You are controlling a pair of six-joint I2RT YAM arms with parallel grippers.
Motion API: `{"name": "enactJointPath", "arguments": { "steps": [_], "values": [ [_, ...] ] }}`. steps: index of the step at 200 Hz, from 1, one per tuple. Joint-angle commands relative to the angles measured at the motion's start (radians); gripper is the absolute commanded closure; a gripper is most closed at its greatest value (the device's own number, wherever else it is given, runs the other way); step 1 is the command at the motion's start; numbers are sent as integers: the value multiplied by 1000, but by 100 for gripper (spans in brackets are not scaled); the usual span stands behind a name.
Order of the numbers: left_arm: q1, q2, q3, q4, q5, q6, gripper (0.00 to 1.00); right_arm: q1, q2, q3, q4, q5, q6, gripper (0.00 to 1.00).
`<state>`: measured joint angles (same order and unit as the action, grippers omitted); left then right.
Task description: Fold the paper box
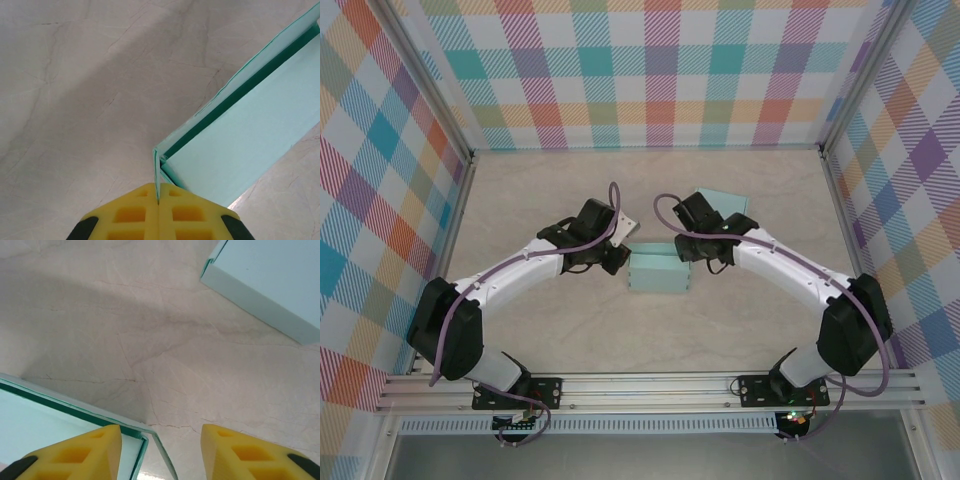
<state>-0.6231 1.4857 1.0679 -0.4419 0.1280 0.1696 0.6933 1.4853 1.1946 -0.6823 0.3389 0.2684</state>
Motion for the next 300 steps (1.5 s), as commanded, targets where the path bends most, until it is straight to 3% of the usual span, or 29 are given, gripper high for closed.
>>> {"name": "enactJointPath", "arguments": {
  "steps": [1, 50, 93, 176, 196, 260, 300],
  "values": [
    [-20, -8, 13, -16, -16, 21, 100, -9, -27, -18, 3, -29, -5, 55],
    [-26, -4, 12, -21, -31, 25, 100, -18, -27, -44, -9, -42, 20, 56],
    [-29, -15, 8, -15, -55, -4, 100, -20, -25, -43, 0, -87, 47, 77],
    [-116, -11, 24, 100, -155, -316, 100, -12, -19, -4, 45, -111, 111, 90],
    [-124, -1, 27, 101, -199, -351, 92, -4, 1, 8, 42, -61, 87, 93],
    [-124, 55, 99, 36, -409, -258, 83, 6, 22, -4, 75, -67, -68, 97],
    [-113, 89, 137, 11, -461, -223, 88, 8, 20, -6, 76, -66, -89, 97]
  ]
}}
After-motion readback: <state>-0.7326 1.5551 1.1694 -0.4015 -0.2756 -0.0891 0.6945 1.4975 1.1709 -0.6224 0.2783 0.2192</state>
